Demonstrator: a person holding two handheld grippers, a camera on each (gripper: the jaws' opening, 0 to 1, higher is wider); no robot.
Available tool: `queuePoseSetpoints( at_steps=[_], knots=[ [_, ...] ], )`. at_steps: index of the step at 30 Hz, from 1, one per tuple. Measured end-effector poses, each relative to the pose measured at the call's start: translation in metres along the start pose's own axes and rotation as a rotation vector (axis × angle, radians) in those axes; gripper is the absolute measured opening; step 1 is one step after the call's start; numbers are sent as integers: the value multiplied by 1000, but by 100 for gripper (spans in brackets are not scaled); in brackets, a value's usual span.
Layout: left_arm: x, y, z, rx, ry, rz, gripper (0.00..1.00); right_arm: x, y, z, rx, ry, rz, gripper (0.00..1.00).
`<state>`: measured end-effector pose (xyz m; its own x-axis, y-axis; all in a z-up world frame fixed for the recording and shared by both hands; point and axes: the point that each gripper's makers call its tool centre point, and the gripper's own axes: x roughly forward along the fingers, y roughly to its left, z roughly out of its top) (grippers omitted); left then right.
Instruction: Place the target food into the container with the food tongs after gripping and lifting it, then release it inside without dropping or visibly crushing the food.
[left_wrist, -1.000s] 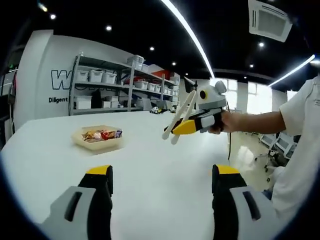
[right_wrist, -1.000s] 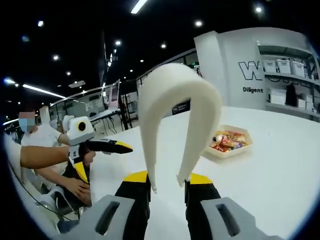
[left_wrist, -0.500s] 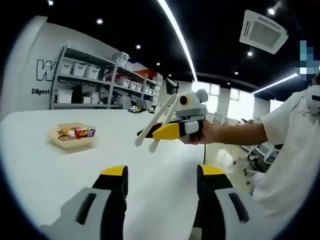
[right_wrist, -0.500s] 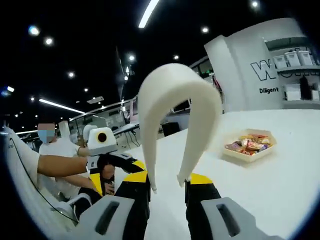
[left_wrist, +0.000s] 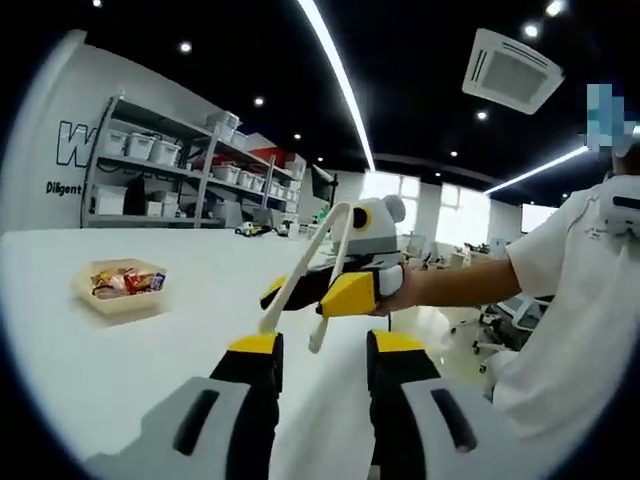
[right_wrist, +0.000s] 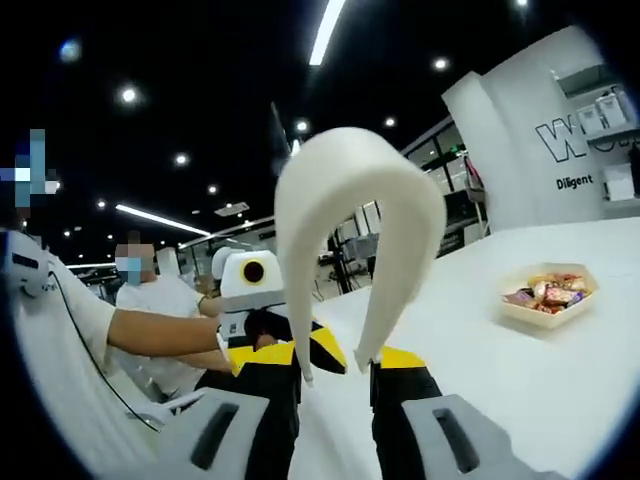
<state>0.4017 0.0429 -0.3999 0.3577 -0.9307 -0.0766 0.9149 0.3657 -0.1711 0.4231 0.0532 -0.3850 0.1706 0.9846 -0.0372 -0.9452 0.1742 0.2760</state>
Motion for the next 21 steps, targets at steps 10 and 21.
queuePoseSetpoints(
  at_steps=[10,21],
  knots=[
    [3,-7,3,-2,-22,-30,19,3,11,-5,12,-5,58,22],
    [4,-16,3,56,-26,-86,3,2,15,-5,34,-13,93,23]
  ],
)
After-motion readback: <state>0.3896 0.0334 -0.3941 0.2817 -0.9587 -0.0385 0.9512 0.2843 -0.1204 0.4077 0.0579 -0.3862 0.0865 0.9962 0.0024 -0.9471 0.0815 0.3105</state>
